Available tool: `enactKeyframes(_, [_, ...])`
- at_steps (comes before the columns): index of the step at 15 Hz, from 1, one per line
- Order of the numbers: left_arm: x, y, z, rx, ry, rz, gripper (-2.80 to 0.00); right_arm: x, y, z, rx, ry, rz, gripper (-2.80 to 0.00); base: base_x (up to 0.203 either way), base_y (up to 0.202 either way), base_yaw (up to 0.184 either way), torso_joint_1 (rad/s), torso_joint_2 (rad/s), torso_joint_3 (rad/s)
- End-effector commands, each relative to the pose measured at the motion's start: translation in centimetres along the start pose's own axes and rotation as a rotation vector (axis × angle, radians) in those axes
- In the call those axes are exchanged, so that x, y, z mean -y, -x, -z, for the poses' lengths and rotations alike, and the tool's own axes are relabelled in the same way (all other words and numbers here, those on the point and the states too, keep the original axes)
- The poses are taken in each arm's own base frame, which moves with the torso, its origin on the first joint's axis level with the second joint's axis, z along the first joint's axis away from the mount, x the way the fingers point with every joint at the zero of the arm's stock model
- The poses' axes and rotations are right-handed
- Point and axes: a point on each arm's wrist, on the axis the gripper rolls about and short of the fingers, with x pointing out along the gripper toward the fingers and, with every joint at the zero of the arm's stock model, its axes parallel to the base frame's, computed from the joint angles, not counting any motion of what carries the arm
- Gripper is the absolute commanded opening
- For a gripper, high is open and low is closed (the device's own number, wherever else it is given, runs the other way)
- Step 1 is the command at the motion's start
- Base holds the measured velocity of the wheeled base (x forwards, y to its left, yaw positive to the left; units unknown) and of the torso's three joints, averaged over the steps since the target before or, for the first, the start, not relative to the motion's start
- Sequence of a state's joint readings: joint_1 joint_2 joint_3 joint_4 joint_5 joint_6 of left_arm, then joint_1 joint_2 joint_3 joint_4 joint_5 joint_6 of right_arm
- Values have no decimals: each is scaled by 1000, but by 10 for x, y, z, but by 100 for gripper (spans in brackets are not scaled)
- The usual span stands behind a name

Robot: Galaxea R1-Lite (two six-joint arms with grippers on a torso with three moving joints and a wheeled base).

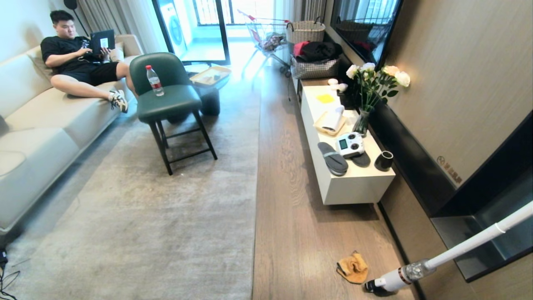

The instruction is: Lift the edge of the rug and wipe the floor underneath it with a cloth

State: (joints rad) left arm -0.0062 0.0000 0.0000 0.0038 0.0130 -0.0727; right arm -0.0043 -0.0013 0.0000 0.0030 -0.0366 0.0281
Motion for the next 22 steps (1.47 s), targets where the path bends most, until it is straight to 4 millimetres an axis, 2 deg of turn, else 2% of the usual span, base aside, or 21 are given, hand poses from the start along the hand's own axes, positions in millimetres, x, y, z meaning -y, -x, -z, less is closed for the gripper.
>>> enactKeyframes(1, [0, 0, 0, -1, 1, -1, -280, 0, 0, 0, -2, -1, 1, -280, 0, 0, 0, 47, -104, -43])
enactKeyframes(22, [0, 0, 0, -1, 1, -1, -280, 0, 0, 0, 2, -7, 1, -280, 0, 0, 0, 1, -2, -1])
